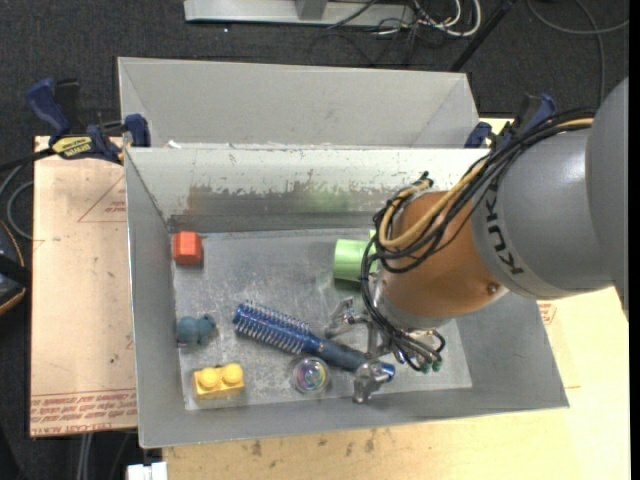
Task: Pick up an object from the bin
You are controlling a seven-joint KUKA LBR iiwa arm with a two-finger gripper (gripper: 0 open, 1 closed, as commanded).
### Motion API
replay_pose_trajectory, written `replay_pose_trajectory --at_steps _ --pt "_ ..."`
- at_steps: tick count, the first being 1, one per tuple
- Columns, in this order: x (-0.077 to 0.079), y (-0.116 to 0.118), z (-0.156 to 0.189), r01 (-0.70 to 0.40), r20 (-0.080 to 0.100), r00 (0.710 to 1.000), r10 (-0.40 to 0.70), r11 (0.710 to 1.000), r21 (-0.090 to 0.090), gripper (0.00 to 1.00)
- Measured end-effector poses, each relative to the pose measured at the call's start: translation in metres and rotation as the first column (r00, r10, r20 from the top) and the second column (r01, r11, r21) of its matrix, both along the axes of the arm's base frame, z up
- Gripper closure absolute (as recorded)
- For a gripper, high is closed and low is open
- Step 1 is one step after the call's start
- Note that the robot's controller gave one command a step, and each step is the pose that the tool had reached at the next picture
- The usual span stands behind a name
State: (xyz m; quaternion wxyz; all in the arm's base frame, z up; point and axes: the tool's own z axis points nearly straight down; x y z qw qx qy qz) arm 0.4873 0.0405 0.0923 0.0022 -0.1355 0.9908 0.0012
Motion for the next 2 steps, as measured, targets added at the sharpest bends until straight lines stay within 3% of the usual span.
replay_pose_trajectory --at_steps 1,2 --pt "0.000 -0.001 0.000 0.000 -0.003 1.000 -0.001 1.000 -0.002 1.00" --pt "-0.001 -0.029 0.132 -0.040 0.003 0.999 0.040 0.999 -0.003 1.00"
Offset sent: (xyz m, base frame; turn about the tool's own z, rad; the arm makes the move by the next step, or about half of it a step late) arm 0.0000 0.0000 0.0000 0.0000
